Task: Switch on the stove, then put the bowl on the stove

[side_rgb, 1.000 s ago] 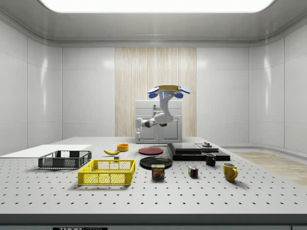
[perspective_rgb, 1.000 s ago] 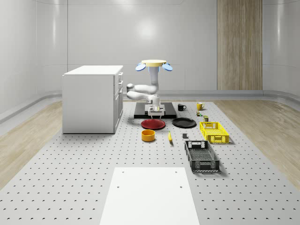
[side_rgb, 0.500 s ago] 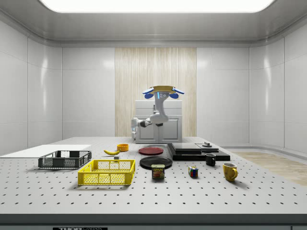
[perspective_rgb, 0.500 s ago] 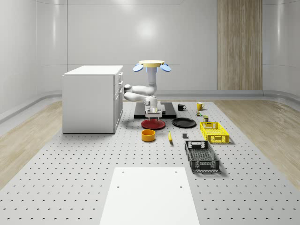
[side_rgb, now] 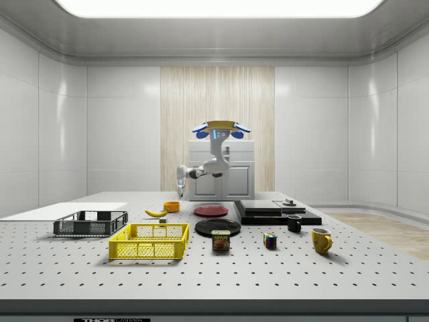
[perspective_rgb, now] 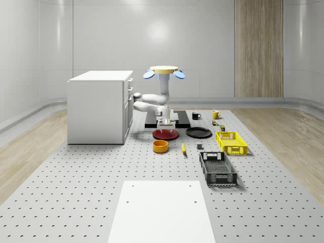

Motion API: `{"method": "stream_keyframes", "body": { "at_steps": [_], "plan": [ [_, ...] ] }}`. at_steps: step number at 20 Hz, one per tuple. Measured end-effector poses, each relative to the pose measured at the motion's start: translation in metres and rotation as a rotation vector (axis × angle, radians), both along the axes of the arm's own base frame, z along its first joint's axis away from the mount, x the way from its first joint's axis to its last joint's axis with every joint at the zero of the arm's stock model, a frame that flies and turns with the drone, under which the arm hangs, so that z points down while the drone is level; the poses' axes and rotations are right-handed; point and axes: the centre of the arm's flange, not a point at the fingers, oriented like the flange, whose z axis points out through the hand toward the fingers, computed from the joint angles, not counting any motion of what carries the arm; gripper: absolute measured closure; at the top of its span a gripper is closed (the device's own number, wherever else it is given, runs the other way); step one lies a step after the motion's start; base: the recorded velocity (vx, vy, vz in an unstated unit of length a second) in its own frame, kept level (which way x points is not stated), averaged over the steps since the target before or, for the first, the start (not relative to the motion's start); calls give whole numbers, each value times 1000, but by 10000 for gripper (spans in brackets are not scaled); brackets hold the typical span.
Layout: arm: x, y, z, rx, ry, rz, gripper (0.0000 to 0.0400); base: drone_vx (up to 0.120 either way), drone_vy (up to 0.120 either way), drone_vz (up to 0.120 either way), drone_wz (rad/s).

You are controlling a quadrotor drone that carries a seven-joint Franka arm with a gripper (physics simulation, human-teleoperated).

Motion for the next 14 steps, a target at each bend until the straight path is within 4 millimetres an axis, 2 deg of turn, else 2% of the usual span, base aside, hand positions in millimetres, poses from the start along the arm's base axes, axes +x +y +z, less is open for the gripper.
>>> {"method": "stream_keyframes", "body": {
  "at_steps": [2, 5, 9, 14],
  "plan": [
    [0, 0, 0, 0, 0, 0, 0, 120, 0, 0, 0],
    [0, 0, 0, 0, 0, 0, 0, 120, 120, 0, 0],
    [0, 0, 0, 0, 0, 0, 0, 120, 0, 0, 0],
    [0, 0, 0, 0, 0, 0, 0, 8, 0, -104, 0]
  ]
}}
